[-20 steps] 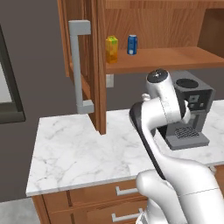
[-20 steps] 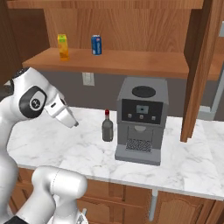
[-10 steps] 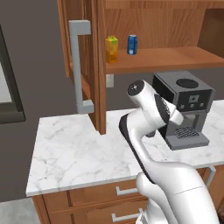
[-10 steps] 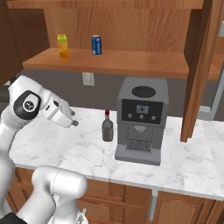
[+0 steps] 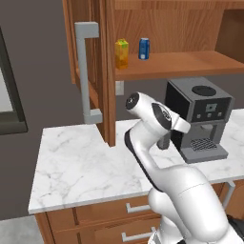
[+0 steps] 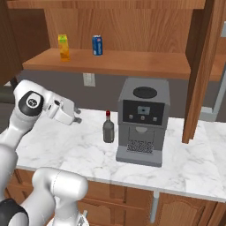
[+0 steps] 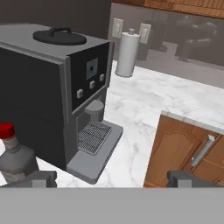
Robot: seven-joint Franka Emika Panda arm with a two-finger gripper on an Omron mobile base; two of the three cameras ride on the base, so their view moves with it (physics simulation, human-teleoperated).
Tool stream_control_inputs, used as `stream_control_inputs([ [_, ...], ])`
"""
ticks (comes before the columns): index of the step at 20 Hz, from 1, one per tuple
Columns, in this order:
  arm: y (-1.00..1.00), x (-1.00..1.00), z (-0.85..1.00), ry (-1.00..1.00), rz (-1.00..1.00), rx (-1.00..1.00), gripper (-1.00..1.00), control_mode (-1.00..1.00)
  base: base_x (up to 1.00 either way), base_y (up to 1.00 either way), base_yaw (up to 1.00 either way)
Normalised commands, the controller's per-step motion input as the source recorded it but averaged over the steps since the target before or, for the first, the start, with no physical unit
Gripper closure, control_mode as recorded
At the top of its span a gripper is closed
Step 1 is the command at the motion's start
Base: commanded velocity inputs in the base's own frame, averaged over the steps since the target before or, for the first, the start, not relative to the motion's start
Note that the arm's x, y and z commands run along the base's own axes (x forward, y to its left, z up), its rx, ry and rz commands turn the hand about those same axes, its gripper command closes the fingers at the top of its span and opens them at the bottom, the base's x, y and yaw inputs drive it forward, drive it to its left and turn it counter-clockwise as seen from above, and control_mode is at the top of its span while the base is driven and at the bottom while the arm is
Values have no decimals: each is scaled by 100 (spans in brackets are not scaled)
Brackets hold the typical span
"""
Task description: Sort all alcoholic drinks to one cabinet, and non-alcoholic drinks to the other.
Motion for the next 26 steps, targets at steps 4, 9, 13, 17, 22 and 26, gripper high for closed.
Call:
stream_control_inputs([
  [4,0,9,-15,-7,-7,-7,-100,-100,0,0,0],
  [9,0,3,-16,-11,-5,-1,-100,-100,0,0,0],
  [13,0,14,-9,-11,-4,0,-100,-100,0,0,0],
  [17,0,22,-7,-7,-4,0,-100,-100,0,0,0],
  [22,-6,19,-14,-2,-5,-2,-100,-100,0,0,0],
  [26,-10,13,-13,0,-6,-5,-100,-100,0,0,0],
])
